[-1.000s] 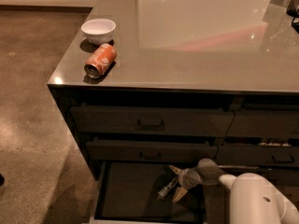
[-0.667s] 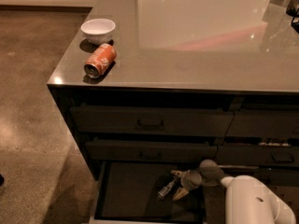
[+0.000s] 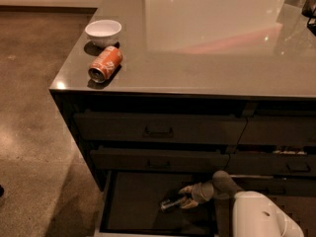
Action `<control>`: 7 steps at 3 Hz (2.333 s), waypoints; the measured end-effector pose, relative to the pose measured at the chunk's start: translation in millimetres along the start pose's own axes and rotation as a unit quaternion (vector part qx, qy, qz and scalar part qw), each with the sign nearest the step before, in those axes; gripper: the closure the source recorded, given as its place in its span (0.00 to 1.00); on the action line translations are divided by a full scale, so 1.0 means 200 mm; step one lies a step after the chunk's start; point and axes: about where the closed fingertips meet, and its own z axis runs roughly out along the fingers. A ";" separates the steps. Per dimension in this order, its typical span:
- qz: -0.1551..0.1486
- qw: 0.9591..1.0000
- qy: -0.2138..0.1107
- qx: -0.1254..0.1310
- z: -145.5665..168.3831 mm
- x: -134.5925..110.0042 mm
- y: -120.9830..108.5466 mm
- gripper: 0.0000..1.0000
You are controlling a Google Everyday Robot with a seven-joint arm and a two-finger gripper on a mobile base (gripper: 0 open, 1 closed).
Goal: Pick redbull can from bottom drawer and place on counter
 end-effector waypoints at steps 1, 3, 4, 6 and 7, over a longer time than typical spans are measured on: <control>0.000 1.000 -0.002 -0.001 0.00 -0.01 0.00 0.88; -0.031 0.994 -0.099 0.021 -0.14 -0.21 0.12 1.00; -0.077 0.969 -0.226 0.061 -0.34 -0.47 0.29 1.00; -0.180 0.920 -0.298 0.179 -0.84 -0.83 0.51 1.00; -0.200 0.918 -0.231 0.250 -1.17 -0.99 0.46 1.00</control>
Offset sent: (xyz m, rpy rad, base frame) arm -0.0754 0.0067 0.1443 0.5143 -0.2401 0.0882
